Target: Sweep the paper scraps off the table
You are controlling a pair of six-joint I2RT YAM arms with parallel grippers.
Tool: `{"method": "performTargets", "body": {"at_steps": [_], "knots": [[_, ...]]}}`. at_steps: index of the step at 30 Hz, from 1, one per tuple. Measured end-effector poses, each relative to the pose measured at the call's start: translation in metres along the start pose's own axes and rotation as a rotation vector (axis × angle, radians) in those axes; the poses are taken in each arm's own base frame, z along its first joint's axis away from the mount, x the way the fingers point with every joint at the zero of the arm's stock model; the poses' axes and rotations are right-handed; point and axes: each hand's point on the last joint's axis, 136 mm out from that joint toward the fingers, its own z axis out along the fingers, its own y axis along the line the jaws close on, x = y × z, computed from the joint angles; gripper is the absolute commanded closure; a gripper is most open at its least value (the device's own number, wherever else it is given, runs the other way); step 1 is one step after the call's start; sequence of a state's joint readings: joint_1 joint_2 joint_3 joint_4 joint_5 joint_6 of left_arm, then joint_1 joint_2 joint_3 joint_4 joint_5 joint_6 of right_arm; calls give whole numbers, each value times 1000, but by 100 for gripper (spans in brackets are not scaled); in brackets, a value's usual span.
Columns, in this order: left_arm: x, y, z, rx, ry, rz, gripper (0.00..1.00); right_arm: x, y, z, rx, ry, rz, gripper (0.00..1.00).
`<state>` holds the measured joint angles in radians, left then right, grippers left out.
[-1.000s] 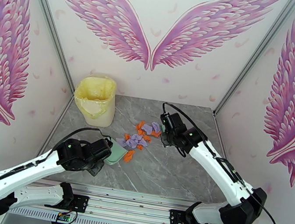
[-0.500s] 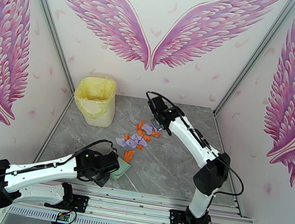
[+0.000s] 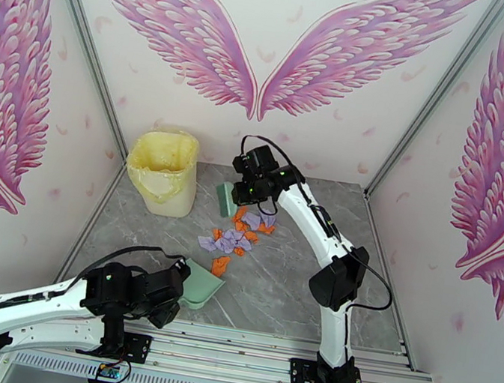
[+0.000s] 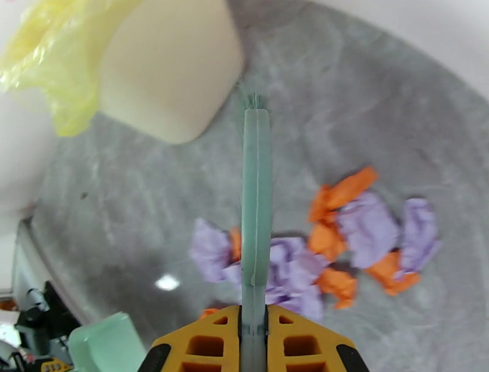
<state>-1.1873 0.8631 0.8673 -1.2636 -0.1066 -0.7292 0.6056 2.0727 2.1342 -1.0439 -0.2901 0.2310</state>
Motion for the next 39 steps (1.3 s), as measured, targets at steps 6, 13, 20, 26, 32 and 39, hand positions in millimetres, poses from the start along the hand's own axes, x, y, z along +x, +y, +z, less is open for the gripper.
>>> {"method": "performTargets", "body": {"at_steps": [6,13,20,26,32,39], "knots": [[4,5,3,-31,21,4,100,49,18,55,-143,139,229,100],[4,5,10,-49,34,18,100,63,6,85,-173,142,425,100],[1,2,11,-38,21,20,100,90,-34,95,-197,147,594,100],[-1,1,11,-33,17,22,100,102,-60,65,-186,88,649,100],[-2,0,15,-44,28,25,100,124,-87,37,-135,55,684,100],[-2,0,16,-43,28,27,100,125,-87,-1,-163,18,616,100]]}}
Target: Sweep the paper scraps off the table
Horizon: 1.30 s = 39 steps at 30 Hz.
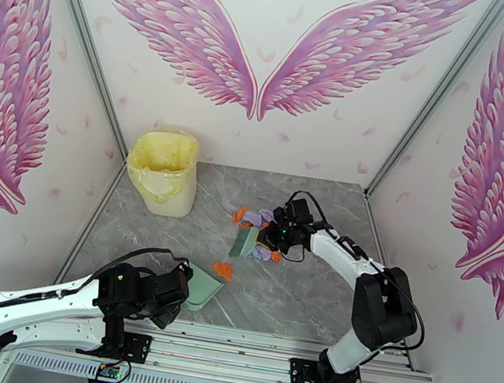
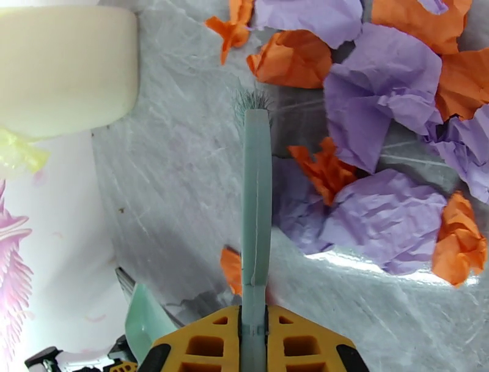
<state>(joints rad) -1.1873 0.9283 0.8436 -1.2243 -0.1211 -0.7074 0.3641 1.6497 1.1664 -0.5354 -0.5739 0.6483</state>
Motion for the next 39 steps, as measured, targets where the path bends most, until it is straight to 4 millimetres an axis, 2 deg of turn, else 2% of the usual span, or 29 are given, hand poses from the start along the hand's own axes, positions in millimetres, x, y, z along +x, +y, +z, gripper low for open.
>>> {"method": "performTargets", "body": {"at_steps": [7,10,15,21,25,32,39], "knots": [[0,0,0,-1,-4,-1,100,28,52,-25,-110,51,-154,100],[-1,0,0,-1,-4,-1,100,51,68,-18,-130,105,-209,100],[-1,0,0,0,-5,0,100,82,78,4,-123,187,-258,100],[-1,0,-1,1,-8,-2,100,87,52,34,-26,209,-225,100],[-1,0,-1,3,-11,-2,100,86,32,43,44,200,-211,100],[-1,0,-1,2,-11,-2,100,84,15,40,136,179,-239,100],[-1,0,-1,2,-11,-2,100,77,-3,17,276,127,-299,100]]}}
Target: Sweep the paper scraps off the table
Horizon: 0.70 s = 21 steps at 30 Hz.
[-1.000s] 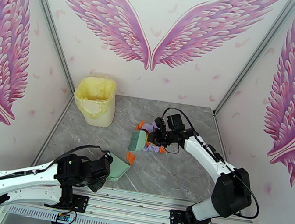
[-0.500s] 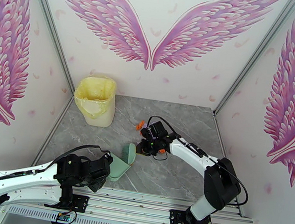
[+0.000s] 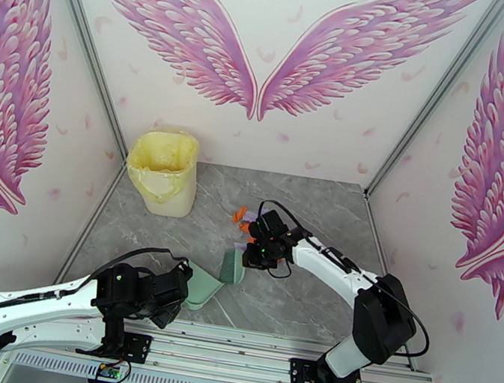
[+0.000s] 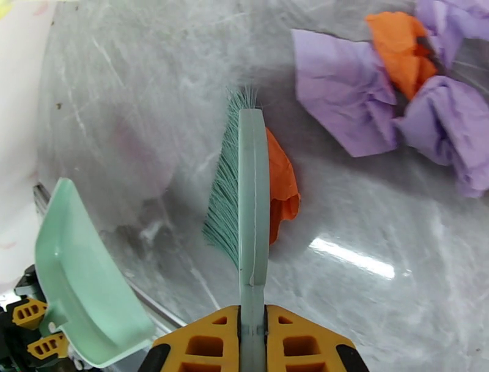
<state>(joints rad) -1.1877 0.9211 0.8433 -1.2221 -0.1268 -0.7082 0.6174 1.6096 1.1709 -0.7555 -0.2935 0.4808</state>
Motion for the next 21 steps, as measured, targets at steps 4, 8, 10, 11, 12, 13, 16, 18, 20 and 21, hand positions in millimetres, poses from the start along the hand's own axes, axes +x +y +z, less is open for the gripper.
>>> {"method": "performTargets", "body": {"at_steps": [4,8,10,11,12,13,16,18,20,21], "knots": [[2,-1,2,-15,21,15,100,-2,-13,-20,73,-28,-9,100],[-9,-4,-11,-37,16,63,100,-10,-13,-44,93,-59,-11,100],[-20,-6,-23,-47,-7,107,100,-23,-5,-61,78,-97,-12,100],[-25,-7,-27,-50,-15,129,100,-30,-1,-68,69,-117,-14,100],[-31,-8,-30,-48,-16,154,100,-39,6,-77,54,-144,-18,100],[-37,-8,-32,-54,-14,177,100,-51,15,-87,29,-177,-22,100],[-54,-6,-36,-87,-13,237,100,-88,41,-104,-49,-254,-26,100],[-68,-7,-38,-67,-15,259,100,-112,55,-101,-94,-274,-20,100],[-85,-5,-40,-77,-43,290,100,-134,64,-88,-125,-276,-4,100],[-94,-6,-43,-84,-52,321,100,-144,67,-78,-136,-266,10,100]]}}
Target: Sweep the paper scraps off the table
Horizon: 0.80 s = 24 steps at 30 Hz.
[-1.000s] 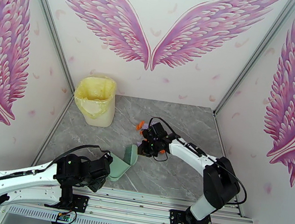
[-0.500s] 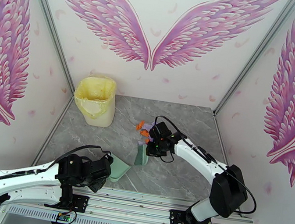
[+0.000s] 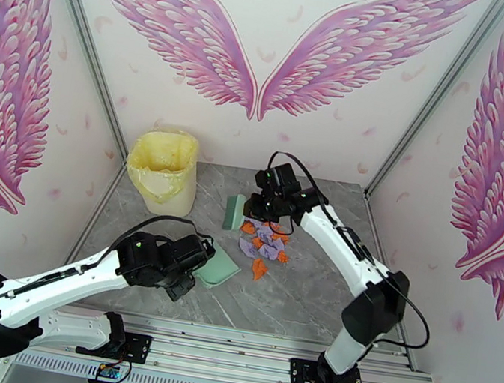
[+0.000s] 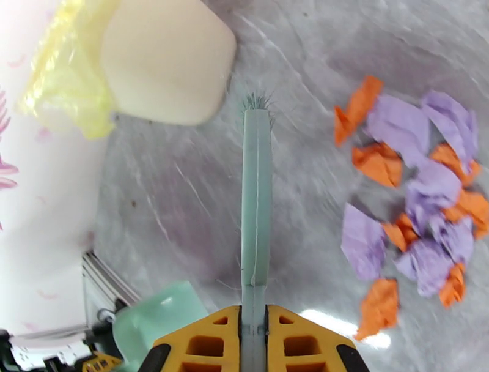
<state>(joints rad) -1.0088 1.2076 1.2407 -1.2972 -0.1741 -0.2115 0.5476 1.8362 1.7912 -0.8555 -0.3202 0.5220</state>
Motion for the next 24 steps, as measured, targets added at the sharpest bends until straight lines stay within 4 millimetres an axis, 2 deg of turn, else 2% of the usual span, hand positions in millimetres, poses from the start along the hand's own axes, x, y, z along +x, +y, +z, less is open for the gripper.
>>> {"method": "performTargets", "body": {"at_steps": [3,5,7,10,13,16,19,24], "knots": [[-27,6,-2,-33,-26,92,100,-16,-3,42,-13,33,49,100],[-41,17,2,-79,-18,150,100,-20,-9,68,-12,59,84,100],[-48,34,12,-113,15,196,100,-20,-18,91,-6,85,127,100],[-49,67,28,-143,78,213,100,-17,-31,110,5,108,186,100],[-50,102,37,-154,90,198,100,-18,-39,115,7,117,233,100],[-48,128,45,-156,81,198,100,-26,-44,113,-5,100,258,100],[-39,139,59,-132,88,235,100,-31,-52,113,-11,88,270,100],[-31,135,79,-41,74,307,100,-23,-76,120,12,109,307,100]]}}
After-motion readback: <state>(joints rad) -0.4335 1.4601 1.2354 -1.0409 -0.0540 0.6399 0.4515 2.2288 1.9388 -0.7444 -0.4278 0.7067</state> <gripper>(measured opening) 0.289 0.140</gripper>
